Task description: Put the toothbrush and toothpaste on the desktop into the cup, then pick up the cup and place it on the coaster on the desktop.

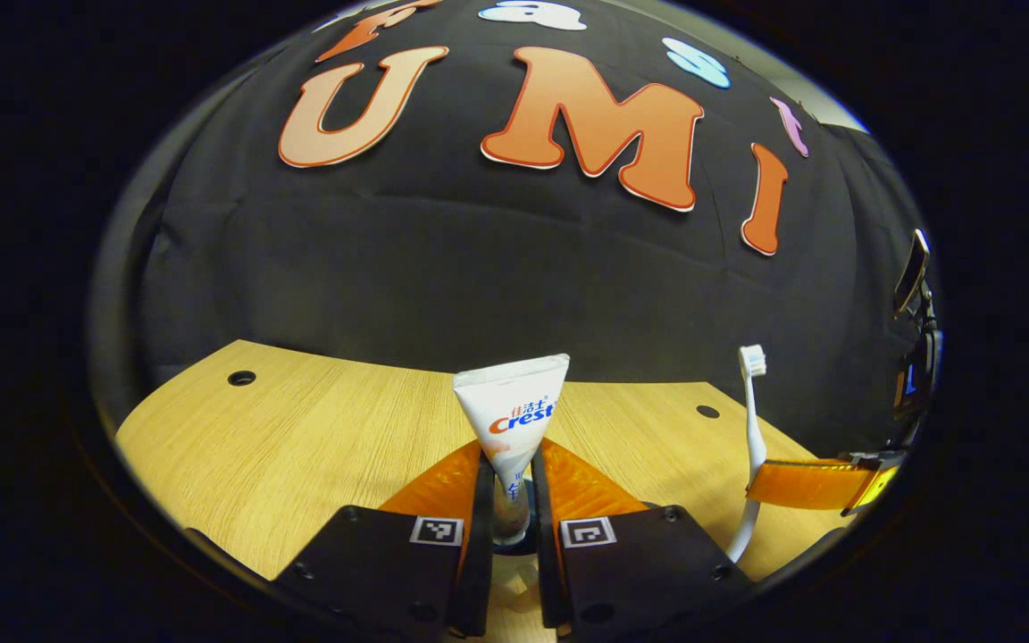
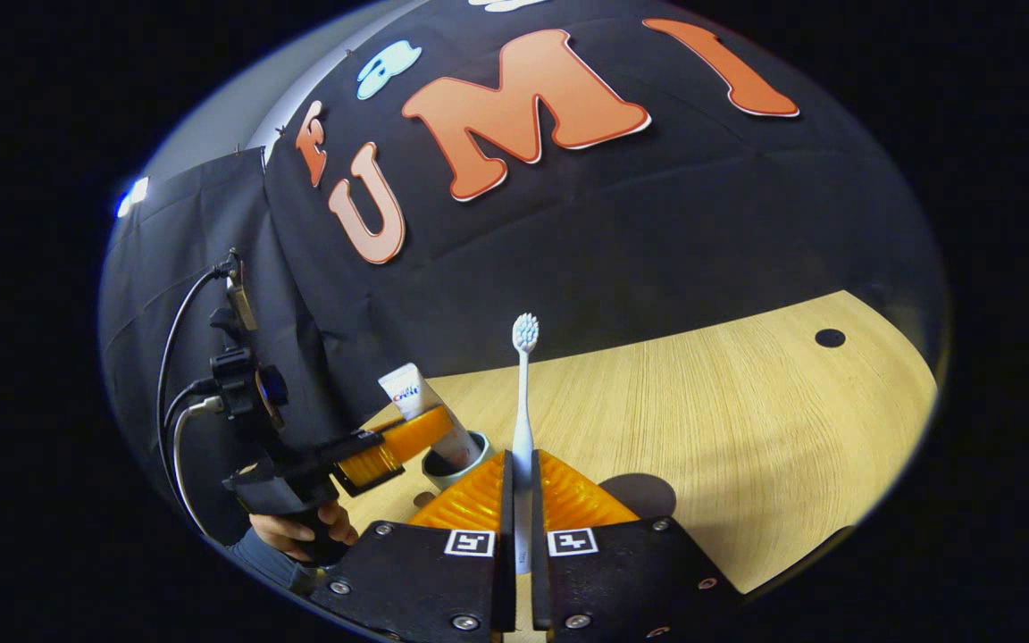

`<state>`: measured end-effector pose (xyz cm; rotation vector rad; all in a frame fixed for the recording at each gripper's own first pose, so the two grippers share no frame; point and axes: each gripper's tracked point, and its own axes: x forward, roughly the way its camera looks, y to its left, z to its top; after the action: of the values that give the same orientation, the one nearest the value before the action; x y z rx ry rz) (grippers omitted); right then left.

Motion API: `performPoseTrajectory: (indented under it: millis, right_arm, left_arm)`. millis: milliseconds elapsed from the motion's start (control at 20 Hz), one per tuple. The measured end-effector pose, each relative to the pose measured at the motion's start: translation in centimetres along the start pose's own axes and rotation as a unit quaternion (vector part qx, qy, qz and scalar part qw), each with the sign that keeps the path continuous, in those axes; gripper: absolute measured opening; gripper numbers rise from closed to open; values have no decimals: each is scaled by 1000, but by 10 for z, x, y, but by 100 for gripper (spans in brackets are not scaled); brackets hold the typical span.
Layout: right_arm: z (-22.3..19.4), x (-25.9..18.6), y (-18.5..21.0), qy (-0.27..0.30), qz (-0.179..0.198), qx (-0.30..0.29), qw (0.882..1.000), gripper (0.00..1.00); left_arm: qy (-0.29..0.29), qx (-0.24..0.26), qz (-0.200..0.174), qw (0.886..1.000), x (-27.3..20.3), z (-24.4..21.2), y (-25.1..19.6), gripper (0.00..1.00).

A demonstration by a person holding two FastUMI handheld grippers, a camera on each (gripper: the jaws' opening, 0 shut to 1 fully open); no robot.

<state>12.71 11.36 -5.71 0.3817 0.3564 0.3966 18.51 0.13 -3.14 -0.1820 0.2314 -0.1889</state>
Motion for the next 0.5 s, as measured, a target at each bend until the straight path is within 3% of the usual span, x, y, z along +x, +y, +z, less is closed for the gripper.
performPoseTrajectory:
  millis: [100,150,400,450,500]
  right_arm:
    - [11,4,9,-16,9,-2,1000,7]
    - [16,6,12,-24,13,-2,1000,7]
    - [30,9,27,-50,24,-2,998,7]
    - [32,10,29,-56,27,1,998,7]
    - [36,12,32,-63,31,4,998,7]
  left_arm:
    - [6,-2,-9,1000,-5,-5,-3,27]
    - [9,-1,-7,1000,-6,-6,-1,35]
    - [-11,1,3,1000,-23,2,9,49]
    - [-18,4,7,1000,-31,7,10,59]
    - [-21,6,7,1000,-35,9,12,60]
